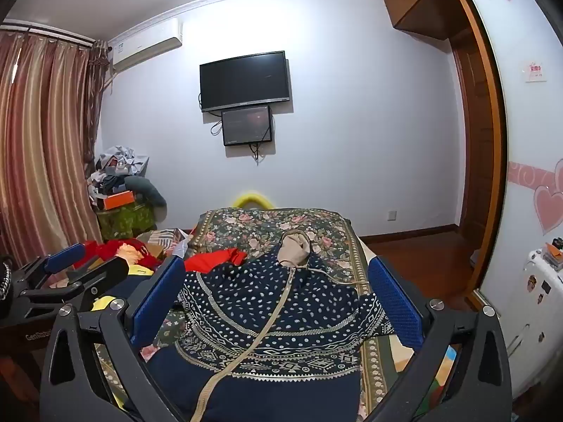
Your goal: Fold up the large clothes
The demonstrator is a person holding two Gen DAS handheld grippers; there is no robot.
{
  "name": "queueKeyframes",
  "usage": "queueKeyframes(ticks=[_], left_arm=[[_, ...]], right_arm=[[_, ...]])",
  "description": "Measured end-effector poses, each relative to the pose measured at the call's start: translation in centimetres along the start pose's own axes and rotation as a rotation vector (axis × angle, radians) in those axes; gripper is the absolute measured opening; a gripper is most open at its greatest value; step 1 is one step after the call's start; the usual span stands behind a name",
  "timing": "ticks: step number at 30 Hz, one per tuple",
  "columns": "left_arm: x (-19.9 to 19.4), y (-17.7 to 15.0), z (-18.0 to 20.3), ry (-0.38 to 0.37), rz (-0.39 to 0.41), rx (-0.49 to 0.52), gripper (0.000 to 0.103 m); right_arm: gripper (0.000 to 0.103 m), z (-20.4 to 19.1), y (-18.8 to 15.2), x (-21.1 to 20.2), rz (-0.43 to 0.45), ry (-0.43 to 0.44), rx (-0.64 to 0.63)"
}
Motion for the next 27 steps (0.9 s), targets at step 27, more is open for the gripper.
queueKeyframes(ticks=[27], left_arm=[[0.7, -1.0, -0.9, 0.001, -0.030, -0.020, 0.103]], right_arm=[[0.103, -0.7, -0.5, 0.6, -0.016, 0.004, -0.012]])
Point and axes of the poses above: each gripper's, at about its wrist camera, not at the fingertips, and x roughly the way its jaws point, z to its right, y to its top, the point moved 9 cm from there along x, roughly the way its jaws point, and after that the axes turned 12 degrees about x, right-handed, at the moved point
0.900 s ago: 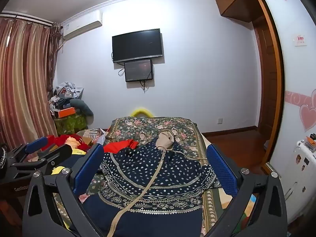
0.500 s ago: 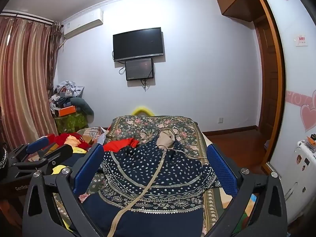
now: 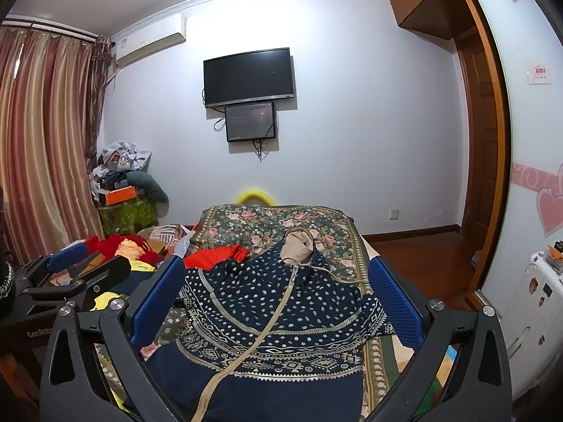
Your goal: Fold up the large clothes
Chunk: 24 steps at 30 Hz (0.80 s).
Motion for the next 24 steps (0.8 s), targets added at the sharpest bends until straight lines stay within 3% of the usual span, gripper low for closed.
queueKeyframes(ticks=[24], left_arm=[[0.41, -0.35, -0.07, 0.001, -0.011, -0.008, 0.103]], right_arm=[[0.103, 0.09, 0.25, 0.17, -0.007, 0.002, 0.004]])
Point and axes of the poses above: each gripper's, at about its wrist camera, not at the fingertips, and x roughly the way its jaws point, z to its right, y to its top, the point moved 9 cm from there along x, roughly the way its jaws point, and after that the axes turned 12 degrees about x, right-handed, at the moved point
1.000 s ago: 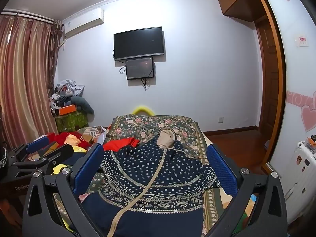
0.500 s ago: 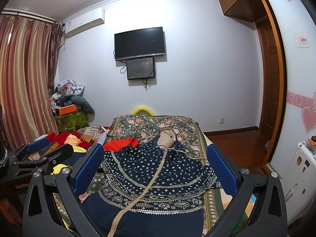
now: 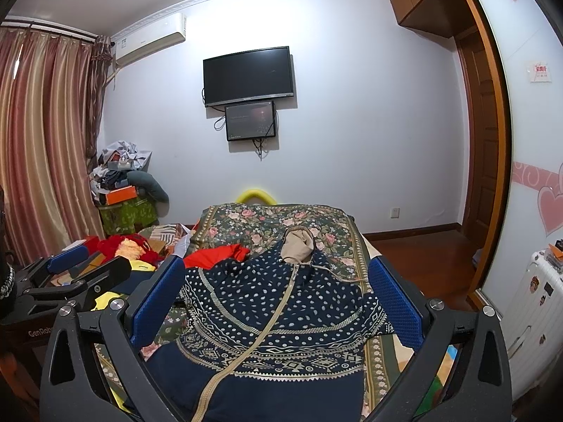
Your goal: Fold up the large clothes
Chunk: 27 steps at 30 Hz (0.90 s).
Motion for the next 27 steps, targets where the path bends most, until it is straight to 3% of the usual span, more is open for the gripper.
queueKeyframes(ticks=[27], left_arm=[[0.53, -0.27, -0.34, 0.005, -0.022, -0.019, 0.103]], right_arm=[[0.103, -0.12, -0.24, 0.28, -0.006, -0.003, -0.002]])
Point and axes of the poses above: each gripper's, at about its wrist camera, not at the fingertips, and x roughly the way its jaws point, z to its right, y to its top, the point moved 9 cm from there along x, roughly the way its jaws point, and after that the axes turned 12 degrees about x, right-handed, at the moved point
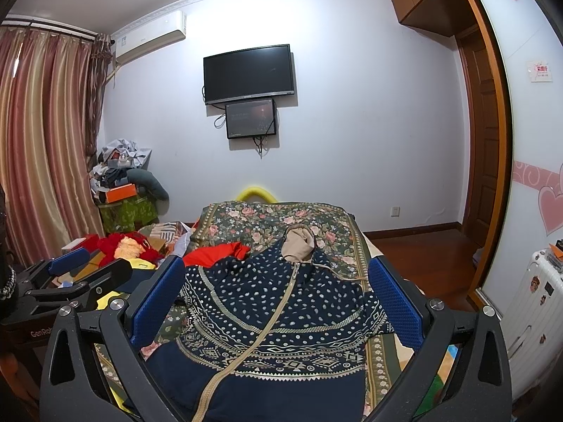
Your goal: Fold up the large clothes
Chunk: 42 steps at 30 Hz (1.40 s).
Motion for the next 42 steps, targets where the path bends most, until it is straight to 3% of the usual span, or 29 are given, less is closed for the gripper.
queueKeyframes(ticks=[11, 21, 32, 38, 42], left_arm=[[1.5, -0.6, -1.6, 0.018, -0.016, -0.012, 0.103], [5.3, -2.1, -6.8, 0.092, -0.075, -0.060, 0.103], [13.2, -7.0, -16.4, 0.216, -0.243, -0.155, 0.103], [17.2, -11.8, -22.0, 0.216, -0.378, -0.217, 0.103], [18.6, -14.2, -25.6, 0.230, -0.419, -0.252, 0.103]], right_arm=[[0.103, -0.2, -0.6, 2.3, -0.044, -0.018, -0.004], [0.103, -0.5, -1.6, 7.2, -0.120, -0.038, -0.030], [0.103, 0.8, -4.0, 15.7, -0.267, -0.102, -0.031], [0.103, 1.8, -6.4, 20.2, -0.371, -0.134, -0.034], [0.103, 2.2, -8.0, 22.9, -0.443, -0.156, -0.037]])
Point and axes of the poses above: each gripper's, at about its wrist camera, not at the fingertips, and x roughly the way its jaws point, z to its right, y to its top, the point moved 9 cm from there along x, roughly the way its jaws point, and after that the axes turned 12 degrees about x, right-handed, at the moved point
